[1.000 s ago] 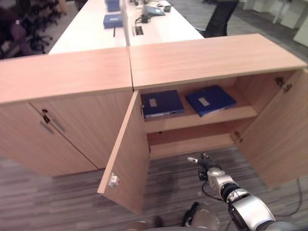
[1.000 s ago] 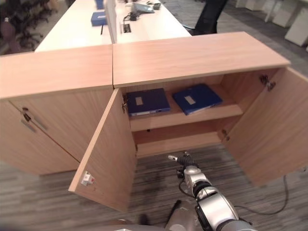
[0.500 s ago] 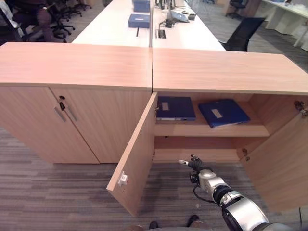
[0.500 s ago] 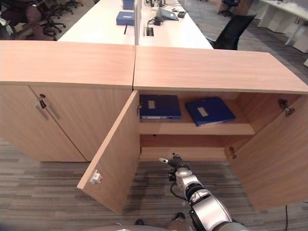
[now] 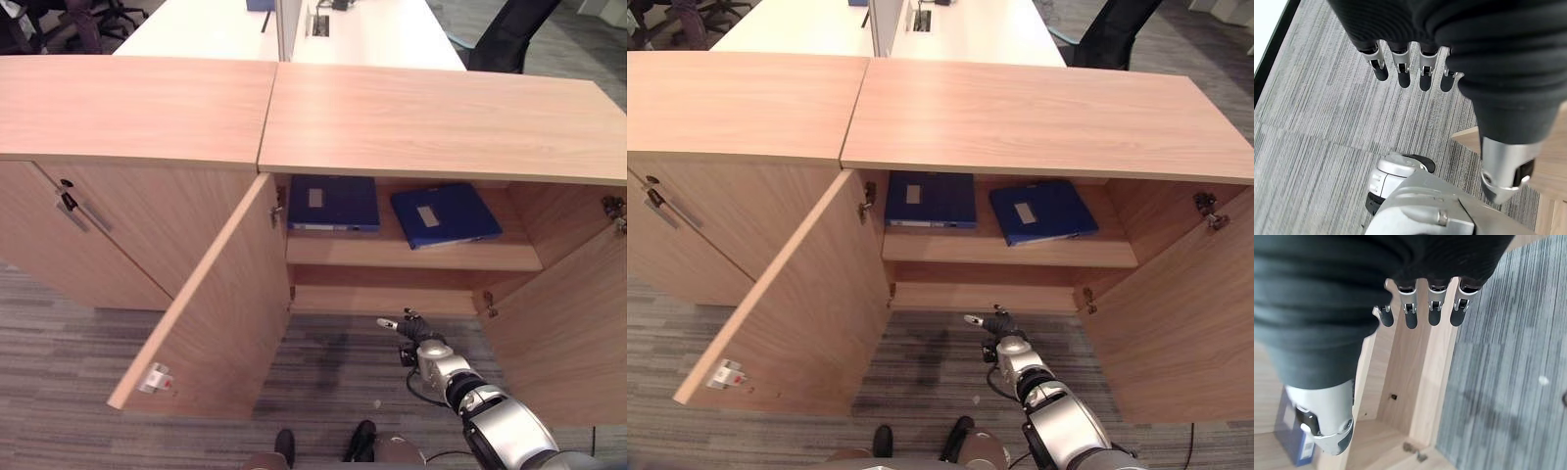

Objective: Put the empty folder in the office cabinet

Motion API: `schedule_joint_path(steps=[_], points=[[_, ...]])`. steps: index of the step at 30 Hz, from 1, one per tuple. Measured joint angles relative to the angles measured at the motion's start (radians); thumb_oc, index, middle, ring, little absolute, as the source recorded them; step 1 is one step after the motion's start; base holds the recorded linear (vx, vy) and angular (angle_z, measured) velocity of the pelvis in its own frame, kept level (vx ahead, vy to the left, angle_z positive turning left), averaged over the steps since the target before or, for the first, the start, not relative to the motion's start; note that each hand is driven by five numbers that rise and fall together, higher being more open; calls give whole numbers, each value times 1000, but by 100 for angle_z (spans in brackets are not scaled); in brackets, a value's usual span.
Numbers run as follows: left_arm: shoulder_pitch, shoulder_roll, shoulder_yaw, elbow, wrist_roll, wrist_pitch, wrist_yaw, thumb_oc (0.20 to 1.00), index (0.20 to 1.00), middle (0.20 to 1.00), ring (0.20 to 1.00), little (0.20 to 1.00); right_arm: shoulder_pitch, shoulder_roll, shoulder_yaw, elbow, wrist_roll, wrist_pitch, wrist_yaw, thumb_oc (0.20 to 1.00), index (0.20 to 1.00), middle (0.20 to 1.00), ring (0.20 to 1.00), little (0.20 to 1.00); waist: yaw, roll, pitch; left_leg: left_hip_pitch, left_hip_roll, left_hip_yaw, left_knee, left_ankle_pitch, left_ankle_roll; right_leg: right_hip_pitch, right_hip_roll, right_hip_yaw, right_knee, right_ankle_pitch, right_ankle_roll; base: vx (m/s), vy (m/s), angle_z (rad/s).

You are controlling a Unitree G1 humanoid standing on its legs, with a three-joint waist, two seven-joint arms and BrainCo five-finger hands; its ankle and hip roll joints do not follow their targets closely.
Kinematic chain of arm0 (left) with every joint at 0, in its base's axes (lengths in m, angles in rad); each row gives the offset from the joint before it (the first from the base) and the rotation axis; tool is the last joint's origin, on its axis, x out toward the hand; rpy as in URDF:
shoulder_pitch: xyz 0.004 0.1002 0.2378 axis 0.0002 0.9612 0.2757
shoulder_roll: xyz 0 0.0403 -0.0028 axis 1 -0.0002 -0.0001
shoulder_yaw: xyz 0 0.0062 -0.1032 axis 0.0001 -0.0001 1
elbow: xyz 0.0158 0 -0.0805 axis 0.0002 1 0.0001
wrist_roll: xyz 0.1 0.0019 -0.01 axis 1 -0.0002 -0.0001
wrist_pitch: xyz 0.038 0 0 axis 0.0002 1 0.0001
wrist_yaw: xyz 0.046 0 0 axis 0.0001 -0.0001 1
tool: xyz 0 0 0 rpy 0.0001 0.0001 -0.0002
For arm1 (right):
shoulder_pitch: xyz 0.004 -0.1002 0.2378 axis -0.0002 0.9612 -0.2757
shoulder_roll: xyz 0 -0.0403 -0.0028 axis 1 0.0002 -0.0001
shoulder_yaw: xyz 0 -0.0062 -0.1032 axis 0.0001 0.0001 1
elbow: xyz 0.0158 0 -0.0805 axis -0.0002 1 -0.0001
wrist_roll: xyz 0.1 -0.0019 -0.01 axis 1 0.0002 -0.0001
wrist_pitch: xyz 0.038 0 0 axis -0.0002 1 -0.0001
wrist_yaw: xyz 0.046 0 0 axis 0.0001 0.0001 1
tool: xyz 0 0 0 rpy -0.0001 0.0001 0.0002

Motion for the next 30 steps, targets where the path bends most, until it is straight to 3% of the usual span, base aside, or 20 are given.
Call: schedule_joint_path(steps=[2,3,6,8,10,14,17,20,26,30], points=[[2,-2,1,1,0,0,4,1000,1000,1000,1000,1000,0,-15,0,-1,0,-4,-2,1000,1000,1000,1000,1000,1,-1,5,-22,16,-21,33,-12,-5,-6,12,-9,8,-23,-39,31,-173,9],[6,-2,1,1,-1,0,5,1000,1000,1000,1000,1000,1,-16,0,-1,0,-7,-3,1000,1000,1000,1000,1000,-1,4,2,-30,28,-30,35,-22,-31,-8,22,-15,11,-27,-41,25,-208,13],[5,5,5,0,-2,-4,14,1000,1000,1000,1000,1000,9,-17,1,-5,0,-7,-10,1000,1000,1000,1000,1000,-3,-14,10,-69,47,-55,34,-29,-40,-24,34,-31,32,-50,-32,30,-147,27],[5,1,35,1,-3,-3,22,1000,1000,1000,1000,1000,50,-39,-3,-44,-1,-8,-11,1000,1000,1000,1000,1000,-6,-18,10,-65,81,14,31,-33,-32,-8,31,-81,3,-54,-42,67,-28,56],[18,-7,41,1,-2,3,22,1000,1000,1000,1000,1000,62,-48,-19,-45,-1,-9,-16,1000,1000,1000,1000,1000,2,6,10,-42,117,78,56,-34,-31,1,34,-93,6,-55,-43,42,39,23],[10,-21,40,13,-2,11,17,1000,1000,1000,1000,1000,70,-51,-37,-65,-3,-9,-14,1000,1000,1000,1000,1000,3,30,26,-25,70,67,64,-59,-15,-18,2,-77,12,-39,-23,52,61,-3],[13,-20,41,20,0,12,9,1000,1000,1000,1000,1000,93,-50,-43,-65,-3,-6,-7,1000,1000,1000,1000,1000,-4,42,33,-23,27,46,45,-46,-18,-19,-32,-49,17,-11,27,43,36,-5],[12,-21,39,19,1,6,1,1000,1000,1000,1000,1000,96,-55,-64,-64,-3,-4,-5,1000,1000,1000,1000,1000,-2,58,34,-28,7,30,29,-26,1,-11,-41,-48,-5,26,77,47,3,17],[19,-18,29,19,21,19,-9,1000,1000,1000,1000,1000,99,-49,-71,-67,-3,-6,3,1000,1000,1000,1000,1000,7,54,23,10,-22,5,-10,8,9,5,-56,-19,-8,73,32,50,58,18],[16,-11,22,20,22,19,-10,1000,1000,1000,1000,1000,99,-36,-72,-66,-3,-7,3,1000,1000,1000,1000,1000,3,35,10,30,-39,13,-17,7,16,10,-70,5,-7,78,30,25,120,-8]])
